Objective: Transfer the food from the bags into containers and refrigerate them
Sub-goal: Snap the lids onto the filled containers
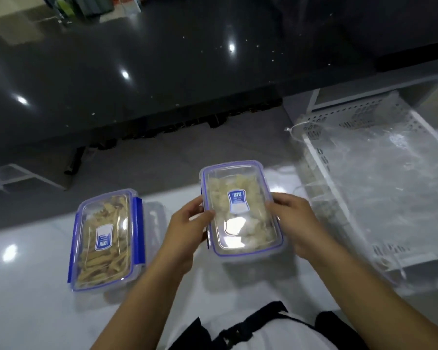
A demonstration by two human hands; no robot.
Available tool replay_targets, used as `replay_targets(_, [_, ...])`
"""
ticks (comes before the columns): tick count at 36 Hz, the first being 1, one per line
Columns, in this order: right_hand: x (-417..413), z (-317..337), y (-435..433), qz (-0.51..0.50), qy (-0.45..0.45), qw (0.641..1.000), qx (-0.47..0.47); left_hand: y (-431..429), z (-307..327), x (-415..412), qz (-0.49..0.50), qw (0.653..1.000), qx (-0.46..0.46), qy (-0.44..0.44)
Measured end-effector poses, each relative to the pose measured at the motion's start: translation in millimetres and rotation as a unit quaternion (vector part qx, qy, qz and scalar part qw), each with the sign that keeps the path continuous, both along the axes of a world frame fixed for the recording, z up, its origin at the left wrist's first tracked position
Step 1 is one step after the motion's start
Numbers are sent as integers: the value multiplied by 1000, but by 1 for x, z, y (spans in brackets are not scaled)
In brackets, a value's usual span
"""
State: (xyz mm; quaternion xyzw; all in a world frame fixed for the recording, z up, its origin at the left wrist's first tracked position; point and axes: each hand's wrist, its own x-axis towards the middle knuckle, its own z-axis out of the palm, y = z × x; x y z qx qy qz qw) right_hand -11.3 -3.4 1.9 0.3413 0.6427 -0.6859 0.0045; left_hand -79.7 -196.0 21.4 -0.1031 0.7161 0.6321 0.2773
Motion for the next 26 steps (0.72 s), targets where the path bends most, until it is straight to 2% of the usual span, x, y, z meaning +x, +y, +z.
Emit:
replay_targets(7, [5, -16, -2, -4, -9, 999, -32, -12, -26, -2, -15, 999, 4, -45])
replay_targets(14, [7, -31, -3, -40, -31, 999, 16, -21, -41, 0, -5, 999, 26, -32])
replay_targets(21, [10, -34, 9, -20, -92, 991, -94, -29, -45, -7, -14, 997, 14, -77])
replay_targets(26, [9, -24, 9, -18, -73, 997, -28, -29, -47, -9, -20, 996, 14, -87])
